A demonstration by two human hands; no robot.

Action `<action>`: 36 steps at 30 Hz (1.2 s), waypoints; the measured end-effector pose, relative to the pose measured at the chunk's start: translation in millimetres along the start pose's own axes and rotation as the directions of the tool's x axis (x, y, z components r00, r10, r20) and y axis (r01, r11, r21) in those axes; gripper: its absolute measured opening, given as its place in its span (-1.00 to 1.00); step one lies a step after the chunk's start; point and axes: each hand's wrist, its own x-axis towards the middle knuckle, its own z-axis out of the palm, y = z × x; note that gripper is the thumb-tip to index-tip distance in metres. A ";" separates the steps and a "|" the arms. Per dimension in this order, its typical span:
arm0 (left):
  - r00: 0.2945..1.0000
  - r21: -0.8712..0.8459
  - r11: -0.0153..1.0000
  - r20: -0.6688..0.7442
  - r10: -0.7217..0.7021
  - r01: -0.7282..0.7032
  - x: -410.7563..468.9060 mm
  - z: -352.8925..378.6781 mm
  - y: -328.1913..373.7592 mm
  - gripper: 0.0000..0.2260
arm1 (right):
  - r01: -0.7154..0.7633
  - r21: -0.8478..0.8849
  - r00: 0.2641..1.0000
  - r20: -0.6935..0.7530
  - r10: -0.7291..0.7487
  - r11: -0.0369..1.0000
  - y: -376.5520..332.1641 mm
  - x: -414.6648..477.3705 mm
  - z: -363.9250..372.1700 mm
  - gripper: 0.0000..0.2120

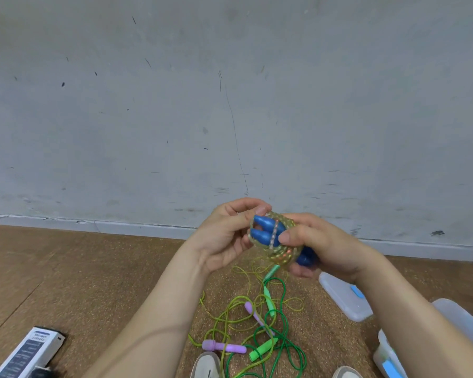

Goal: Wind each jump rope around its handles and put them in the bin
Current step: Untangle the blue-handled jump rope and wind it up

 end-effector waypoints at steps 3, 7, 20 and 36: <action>0.995 -0.073 0.993 -0.022 0.095 -0.096 -1.2 9.8 3.0 -0.91 | 0.053 0.163 0.999 -0.016 -0.051 0.985 7.1 6.6 -1.1 -0.59; 0.972 0.014 0.972 0.018 0.233 -0.234 -7.0 13.3 10.1 -0.80 | 0.067 0.400 0.993 0.058 -0.098 0.914 12.5 13.3 0.0 -0.55; 0.890 0.416 0.793 0.111 0.442 -0.445 -28.0 10.8 38.9 -0.70 | -0.046 0.723 0.899 0.331 -0.287 0.689 16.7 22.1 14.0 -0.63; 0.802 0.062 0.824 -0.196 0.564 -0.564 -18.6 37.2 30.5 -0.81 | -0.022 0.873 0.861 0.263 -0.434 0.487 -1.3 28.7 38.8 -0.64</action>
